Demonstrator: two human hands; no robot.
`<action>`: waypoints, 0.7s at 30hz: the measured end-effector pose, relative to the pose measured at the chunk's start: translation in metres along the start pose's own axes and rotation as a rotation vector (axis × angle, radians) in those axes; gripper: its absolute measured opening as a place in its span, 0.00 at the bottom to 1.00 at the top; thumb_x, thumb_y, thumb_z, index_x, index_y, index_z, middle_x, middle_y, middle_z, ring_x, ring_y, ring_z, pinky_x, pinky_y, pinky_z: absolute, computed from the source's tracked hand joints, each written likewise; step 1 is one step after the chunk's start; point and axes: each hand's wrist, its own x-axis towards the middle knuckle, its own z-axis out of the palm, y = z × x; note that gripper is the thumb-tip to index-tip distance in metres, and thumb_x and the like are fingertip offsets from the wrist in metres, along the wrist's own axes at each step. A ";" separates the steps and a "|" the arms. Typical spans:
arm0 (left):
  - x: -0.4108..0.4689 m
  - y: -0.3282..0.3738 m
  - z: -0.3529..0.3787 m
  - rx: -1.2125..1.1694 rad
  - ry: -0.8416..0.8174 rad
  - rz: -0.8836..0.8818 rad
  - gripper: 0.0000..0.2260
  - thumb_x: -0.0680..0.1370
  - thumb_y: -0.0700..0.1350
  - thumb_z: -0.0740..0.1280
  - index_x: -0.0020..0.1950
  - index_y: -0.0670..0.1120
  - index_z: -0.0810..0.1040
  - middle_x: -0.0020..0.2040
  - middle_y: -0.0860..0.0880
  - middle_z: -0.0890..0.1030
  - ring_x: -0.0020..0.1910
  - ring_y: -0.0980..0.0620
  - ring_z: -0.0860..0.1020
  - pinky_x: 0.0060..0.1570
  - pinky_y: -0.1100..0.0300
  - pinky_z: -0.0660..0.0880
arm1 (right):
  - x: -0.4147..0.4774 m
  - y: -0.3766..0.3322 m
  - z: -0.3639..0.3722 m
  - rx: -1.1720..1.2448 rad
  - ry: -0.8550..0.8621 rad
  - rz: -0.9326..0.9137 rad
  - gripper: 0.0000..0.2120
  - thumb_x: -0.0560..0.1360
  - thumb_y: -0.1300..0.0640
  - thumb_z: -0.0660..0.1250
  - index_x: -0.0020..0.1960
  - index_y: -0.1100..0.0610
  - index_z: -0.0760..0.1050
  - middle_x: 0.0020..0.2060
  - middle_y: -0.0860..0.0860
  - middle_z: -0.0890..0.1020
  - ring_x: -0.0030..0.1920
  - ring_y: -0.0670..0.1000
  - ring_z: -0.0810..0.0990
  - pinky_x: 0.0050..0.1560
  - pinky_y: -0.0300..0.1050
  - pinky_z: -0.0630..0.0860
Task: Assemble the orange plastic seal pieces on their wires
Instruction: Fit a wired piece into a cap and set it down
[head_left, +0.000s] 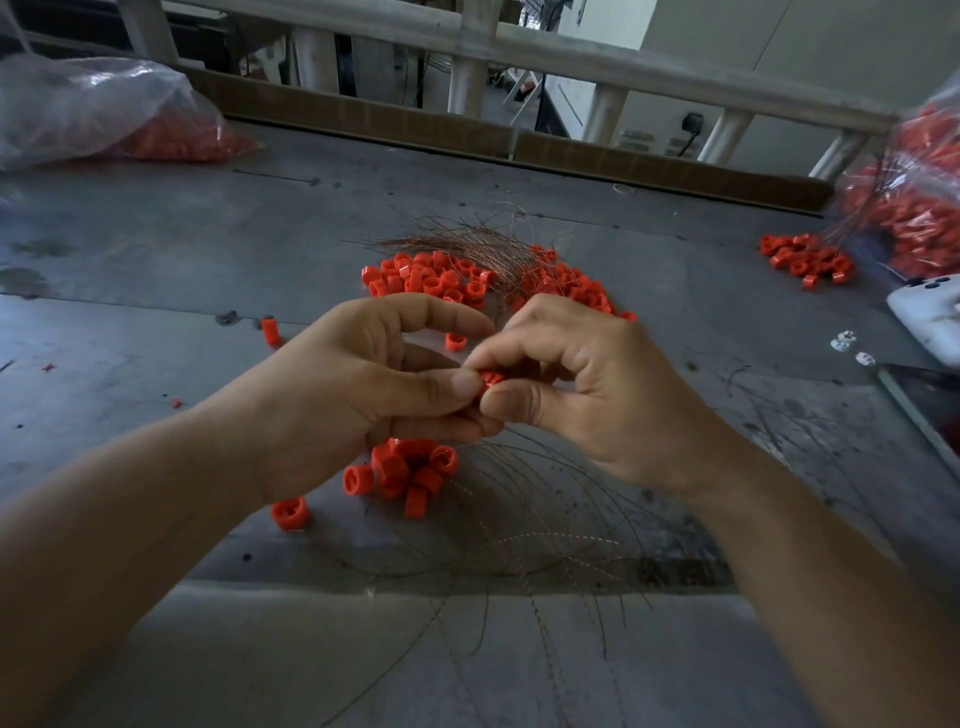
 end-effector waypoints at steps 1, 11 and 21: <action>0.000 0.000 0.001 -0.010 -0.003 0.005 0.20 0.62 0.39 0.68 0.54 0.42 0.75 0.35 0.41 0.83 0.35 0.48 0.83 0.33 0.63 0.78 | 0.000 0.000 0.000 -0.022 0.000 -0.004 0.11 0.69 0.53 0.67 0.49 0.53 0.79 0.39 0.44 0.75 0.41 0.39 0.73 0.45 0.30 0.69; -0.003 -0.002 0.013 0.181 0.053 0.144 0.25 0.61 0.42 0.69 0.58 0.47 0.72 0.36 0.44 0.84 0.36 0.50 0.83 0.35 0.65 0.78 | -0.001 -0.006 0.008 -0.108 0.049 0.007 0.05 0.71 0.60 0.66 0.43 0.60 0.77 0.37 0.41 0.70 0.38 0.43 0.72 0.40 0.38 0.71; -0.005 -0.002 0.015 0.137 0.053 0.154 0.24 0.62 0.42 0.68 0.58 0.47 0.73 0.37 0.39 0.83 0.36 0.46 0.83 0.34 0.63 0.78 | -0.002 -0.005 0.009 -0.020 0.027 0.067 0.05 0.72 0.62 0.67 0.42 0.54 0.73 0.37 0.42 0.71 0.39 0.40 0.71 0.40 0.33 0.69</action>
